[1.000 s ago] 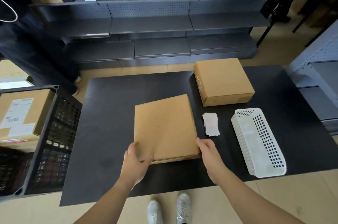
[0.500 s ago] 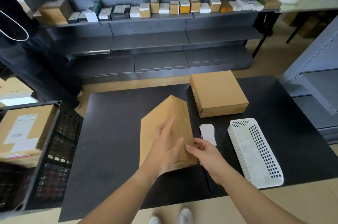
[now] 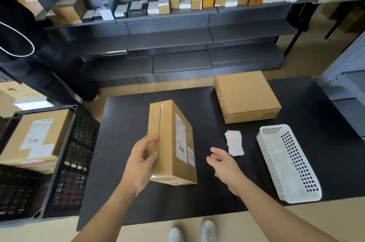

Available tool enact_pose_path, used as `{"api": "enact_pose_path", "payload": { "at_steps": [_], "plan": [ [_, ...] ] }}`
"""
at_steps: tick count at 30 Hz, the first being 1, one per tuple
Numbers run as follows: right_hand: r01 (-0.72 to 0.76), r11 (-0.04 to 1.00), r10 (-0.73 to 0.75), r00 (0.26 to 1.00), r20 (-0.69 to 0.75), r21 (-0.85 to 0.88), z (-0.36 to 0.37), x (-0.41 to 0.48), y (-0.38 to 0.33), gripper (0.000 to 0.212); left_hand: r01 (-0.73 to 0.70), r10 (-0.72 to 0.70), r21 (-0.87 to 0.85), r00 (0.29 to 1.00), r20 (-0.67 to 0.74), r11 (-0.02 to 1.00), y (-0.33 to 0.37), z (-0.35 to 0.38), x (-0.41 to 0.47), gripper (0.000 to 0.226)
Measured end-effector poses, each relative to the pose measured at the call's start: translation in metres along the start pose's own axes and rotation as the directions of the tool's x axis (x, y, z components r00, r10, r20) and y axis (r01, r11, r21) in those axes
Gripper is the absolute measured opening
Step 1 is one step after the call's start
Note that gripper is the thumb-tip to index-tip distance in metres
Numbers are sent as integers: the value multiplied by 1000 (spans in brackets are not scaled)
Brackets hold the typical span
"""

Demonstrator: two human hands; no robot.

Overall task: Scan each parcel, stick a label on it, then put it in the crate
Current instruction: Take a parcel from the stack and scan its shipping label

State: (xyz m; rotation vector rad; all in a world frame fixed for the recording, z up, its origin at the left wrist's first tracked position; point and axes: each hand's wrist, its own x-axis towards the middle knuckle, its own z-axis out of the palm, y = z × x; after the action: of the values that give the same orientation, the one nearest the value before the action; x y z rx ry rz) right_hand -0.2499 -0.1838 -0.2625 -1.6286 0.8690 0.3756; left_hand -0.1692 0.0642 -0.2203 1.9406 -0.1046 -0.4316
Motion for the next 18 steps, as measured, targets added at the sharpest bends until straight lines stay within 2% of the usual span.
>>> {"api": "enact_pose_path", "payload": {
  "at_steps": [1, 4, 7, 10, 12, 16, 18],
  "plan": [
    [-22, 999, 23, 999, 22, -40, 7, 4, 5, 58, 10, -10, 14, 1000, -16, 1000, -4, -7, 0, 37],
    [-50, 994, 60, 993, 102, -96, 28, 11, 17, 77, 37, -35, 159, 999, -16, 987, -10, -18, 2, 62],
    [-54, 994, 68, 987, 148, -95, 42, 20, 24, 86, 85, -66, 216, 993, -95, 973, -17, -21, 5, 66],
    [-34, 996, 43, 994, 103, -85, 46, 25, 28, 75, 193, -170, 190, 977, -131, 963, -27, -19, 6, 58],
    [-21, 992, 26, 999, 38, -127, 44, 26, 36, 72, 246, -238, 114, 968, -75, 963, -38, -15, 5, 50],
    [-17, 978, -2, 996, -90, -209, 32, 23, 53, 79, 312, -312, 13, 950, 32, 950, -66, -4, 5, 42],
    [-11, 970, -21, 991, -130, -242, 26, 22, 59, 78, 329, -328, 4, 942, 74, 944, -74, 5, 5, 34]
  ]
}}
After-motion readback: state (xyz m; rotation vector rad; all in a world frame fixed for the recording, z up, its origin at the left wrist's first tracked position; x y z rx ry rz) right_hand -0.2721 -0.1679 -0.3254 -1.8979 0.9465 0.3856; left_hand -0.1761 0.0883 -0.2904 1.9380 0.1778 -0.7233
